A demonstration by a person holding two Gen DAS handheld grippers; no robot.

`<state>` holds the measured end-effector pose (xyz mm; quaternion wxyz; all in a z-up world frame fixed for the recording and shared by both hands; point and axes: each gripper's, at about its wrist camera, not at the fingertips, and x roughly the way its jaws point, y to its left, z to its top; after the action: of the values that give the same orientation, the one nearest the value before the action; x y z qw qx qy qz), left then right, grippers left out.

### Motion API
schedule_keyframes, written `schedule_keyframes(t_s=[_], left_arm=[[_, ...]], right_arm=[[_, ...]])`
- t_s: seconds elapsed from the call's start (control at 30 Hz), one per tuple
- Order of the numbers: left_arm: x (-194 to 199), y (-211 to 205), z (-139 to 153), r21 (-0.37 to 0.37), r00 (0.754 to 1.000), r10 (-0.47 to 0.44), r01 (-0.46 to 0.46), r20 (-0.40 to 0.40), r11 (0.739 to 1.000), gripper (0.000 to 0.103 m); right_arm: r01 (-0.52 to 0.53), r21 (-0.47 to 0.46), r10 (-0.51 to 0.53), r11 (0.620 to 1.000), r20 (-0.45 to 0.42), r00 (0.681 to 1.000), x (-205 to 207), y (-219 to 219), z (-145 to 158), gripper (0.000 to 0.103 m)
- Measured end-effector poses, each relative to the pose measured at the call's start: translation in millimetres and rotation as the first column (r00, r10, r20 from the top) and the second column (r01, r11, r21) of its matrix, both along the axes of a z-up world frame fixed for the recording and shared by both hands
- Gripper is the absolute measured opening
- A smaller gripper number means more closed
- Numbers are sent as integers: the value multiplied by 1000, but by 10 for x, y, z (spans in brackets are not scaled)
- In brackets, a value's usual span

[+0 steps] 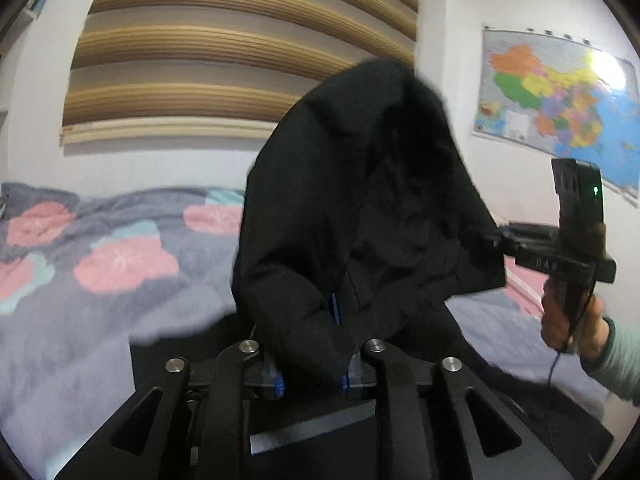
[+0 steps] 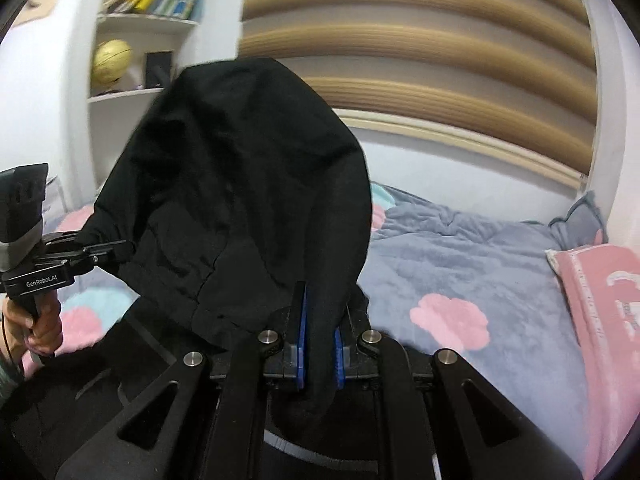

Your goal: Fold large clothes

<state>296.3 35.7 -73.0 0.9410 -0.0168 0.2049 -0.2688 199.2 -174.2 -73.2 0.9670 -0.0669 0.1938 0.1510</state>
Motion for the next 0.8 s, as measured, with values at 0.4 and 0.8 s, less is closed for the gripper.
schedule_keyframes(t_s=[0.4, 0.8], left_arm=[[-863, 683, -492, 42, 964, 100, -92, -248, 995, 37], [-687, 62, 534, 102, 986, 89, -75, -143, 992, 51]], right_arm=[[93, -2, -90, 996, -297, 951, -734, -216, -950, 51], [82, -1, -81, 997, -170, 982, -969, -131, 429, 67]])
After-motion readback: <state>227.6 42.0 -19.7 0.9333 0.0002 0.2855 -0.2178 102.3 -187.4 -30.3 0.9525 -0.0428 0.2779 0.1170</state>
